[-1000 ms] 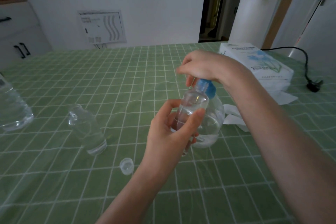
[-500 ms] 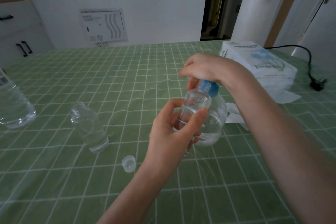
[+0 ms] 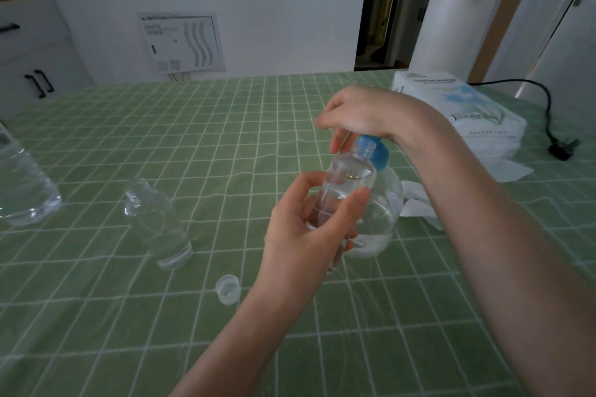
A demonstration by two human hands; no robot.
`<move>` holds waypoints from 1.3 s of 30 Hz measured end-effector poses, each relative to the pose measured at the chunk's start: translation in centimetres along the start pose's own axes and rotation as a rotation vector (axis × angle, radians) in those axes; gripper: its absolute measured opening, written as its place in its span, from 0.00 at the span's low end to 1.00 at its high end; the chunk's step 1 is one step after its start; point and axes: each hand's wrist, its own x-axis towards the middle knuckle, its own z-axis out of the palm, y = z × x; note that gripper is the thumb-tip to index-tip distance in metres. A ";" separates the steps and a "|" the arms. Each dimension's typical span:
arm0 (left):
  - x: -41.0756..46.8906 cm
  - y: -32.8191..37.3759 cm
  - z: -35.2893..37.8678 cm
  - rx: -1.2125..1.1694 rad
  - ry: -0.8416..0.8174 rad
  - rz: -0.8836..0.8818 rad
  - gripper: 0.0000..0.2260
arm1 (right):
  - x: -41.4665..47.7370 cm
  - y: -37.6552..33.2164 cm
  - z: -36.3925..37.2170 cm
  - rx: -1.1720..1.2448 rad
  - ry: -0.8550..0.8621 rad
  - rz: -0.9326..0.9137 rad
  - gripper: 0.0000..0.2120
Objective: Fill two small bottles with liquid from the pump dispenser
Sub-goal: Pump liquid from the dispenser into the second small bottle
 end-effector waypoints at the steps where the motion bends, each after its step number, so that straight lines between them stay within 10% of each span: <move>1: 0.0 0.0 0.0 0.002 0.000 0.000 0.17 | 0.0 0.0 0.1 0.004 0.000 -0.003 0.18; 39: 0.0 -0.1 0.1 0.000 0.007 0.016 0.17 | -0.1 -0.1 -0.4 0.014 0.003 -0.010 0.19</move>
